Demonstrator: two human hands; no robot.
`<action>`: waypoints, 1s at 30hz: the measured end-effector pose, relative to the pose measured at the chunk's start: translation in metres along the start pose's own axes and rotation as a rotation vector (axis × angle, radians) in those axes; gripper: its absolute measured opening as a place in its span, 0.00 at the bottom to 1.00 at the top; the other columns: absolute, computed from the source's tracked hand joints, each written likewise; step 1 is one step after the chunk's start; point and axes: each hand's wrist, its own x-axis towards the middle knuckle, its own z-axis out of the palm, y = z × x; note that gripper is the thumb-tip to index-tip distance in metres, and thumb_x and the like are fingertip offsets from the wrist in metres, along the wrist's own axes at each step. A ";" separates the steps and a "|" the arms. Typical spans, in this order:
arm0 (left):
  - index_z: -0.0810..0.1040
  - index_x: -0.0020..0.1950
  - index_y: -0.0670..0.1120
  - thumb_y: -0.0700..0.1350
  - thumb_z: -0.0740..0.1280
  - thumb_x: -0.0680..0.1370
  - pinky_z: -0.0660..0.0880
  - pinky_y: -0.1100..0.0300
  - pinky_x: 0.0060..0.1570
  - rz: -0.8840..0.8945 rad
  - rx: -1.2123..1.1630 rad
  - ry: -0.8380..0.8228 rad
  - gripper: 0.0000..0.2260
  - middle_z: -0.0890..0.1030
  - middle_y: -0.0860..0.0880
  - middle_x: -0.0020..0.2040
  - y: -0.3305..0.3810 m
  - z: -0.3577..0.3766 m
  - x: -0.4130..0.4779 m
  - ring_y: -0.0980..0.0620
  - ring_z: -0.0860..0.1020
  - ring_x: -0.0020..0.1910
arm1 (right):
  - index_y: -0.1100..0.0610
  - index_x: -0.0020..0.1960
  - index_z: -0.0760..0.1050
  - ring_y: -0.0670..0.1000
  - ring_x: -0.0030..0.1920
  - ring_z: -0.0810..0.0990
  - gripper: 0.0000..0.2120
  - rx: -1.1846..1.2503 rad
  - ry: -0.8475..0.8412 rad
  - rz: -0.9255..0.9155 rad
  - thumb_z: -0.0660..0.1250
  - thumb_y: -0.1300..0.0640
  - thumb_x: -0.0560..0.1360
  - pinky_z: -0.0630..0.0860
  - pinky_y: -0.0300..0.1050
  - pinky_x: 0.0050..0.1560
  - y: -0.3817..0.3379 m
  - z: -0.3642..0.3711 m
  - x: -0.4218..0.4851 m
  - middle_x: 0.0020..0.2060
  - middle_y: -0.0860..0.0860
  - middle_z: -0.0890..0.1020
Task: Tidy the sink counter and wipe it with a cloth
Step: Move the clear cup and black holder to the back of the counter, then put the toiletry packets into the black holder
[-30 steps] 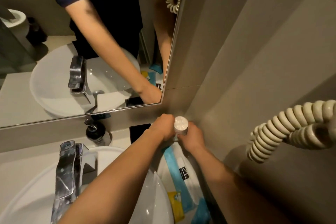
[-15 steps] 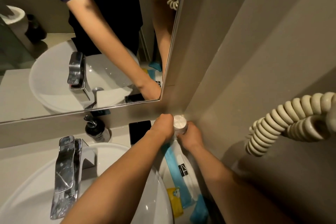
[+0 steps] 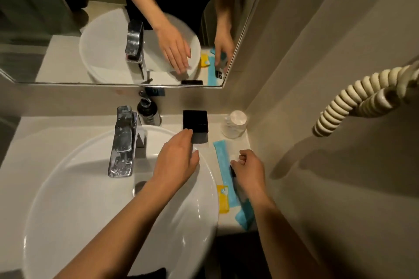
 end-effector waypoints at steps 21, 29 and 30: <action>0.51 0.82 0.39 0.51 0.55 0.85 0.37 0.55 0.78 -0.281 0.061 0.012 0.29 0.49 0.42 0.84 -0.082 0.043 -0.010 0.45 0.45 0.83 | 0.55 0.56 0.73 0.51 0.45 0.79 0.17 -0.502 -0.126 -0.031 0.75 0.48 0.75 0.79 0.45 0.50 -0.010 0.050 0.026 0.50 0.53 0.80; 0.48 0.83 0.41 0.53 0.53 0.86 0.39 0.53 0.80 -0.291 0.068 -0.010 0.30 0.46 0.45 0.84 -0.087 0.047 -0.011 0.48 0.41 0.83 | 0.55 0.57 0.71 0.53 0.46 0.82 0.12 -0.511 -0.059 -0.053 0.70 0.51 0.79 0.81 0.44 0.47 -0.014 0.049 0.019 0.52 0.55 0.81; 0.48 0.83 0.42 0.53 0.53 0.86 0.39 0.53 0.80 -0.292 0.070 -0.009 0.30 0.46 0.45 0.84 -0.087 0.047 -0.011 0.48 0.41 0.83 | 0.55 0.57 0.71 0.53 0.46 0.83 0.12 -0.503 -0.050 -0.050 0.69 0.52 0.79 0.80 0.44 0.45 -0.014 0.049 0.018 0.53 0.55 0.82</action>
